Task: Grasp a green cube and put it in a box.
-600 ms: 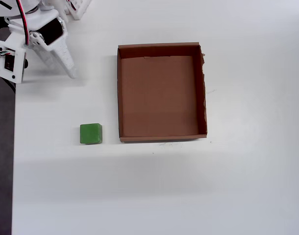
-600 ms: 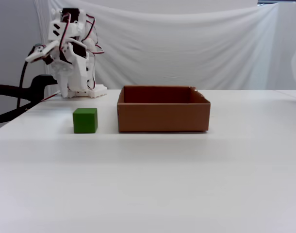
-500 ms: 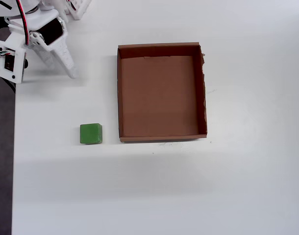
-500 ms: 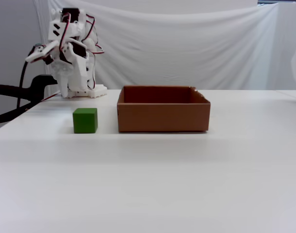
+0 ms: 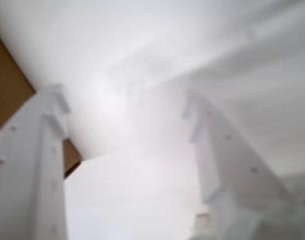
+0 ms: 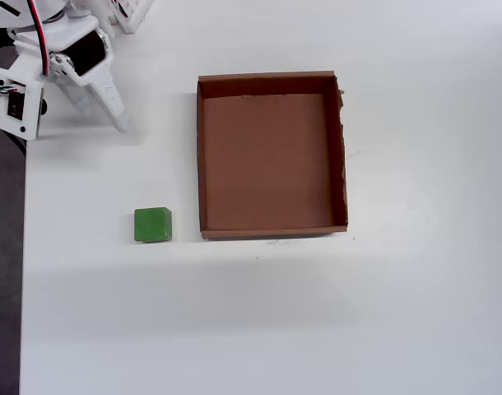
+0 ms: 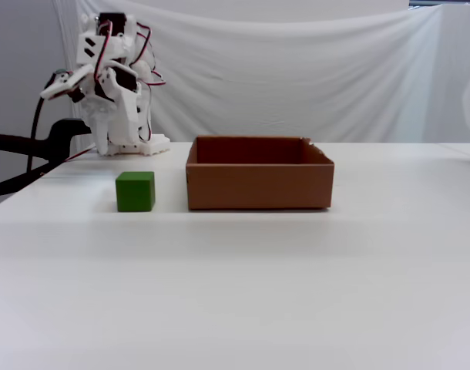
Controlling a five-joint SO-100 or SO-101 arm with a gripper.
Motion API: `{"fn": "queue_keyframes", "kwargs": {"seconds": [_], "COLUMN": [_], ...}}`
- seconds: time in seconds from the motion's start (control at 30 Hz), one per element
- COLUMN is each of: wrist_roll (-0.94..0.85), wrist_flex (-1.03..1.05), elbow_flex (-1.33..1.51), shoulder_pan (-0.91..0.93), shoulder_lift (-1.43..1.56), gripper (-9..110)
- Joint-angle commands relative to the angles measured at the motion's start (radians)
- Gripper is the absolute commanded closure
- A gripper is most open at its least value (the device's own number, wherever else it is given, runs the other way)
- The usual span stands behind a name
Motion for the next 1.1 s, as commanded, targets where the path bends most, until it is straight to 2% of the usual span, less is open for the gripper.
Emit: {"fn": "queue_keyframes", "kwargs": {"seconds": [0.0,0.93,1.0,1.07], "wrist_roll": [0.008,0.008,0.008,0.008], "wrist_flex": [0.017,0.017,-0.025,-0.150], "elbow_flex": [-0.005,-0.006,-0.008,-0.017], "shoulder_pan": [0.005,0.000,-0.012,-0.023], "shoulder_lift": [0.005,0.005,-0.017,-0.075], "gripper": [75,75,75,75]}}
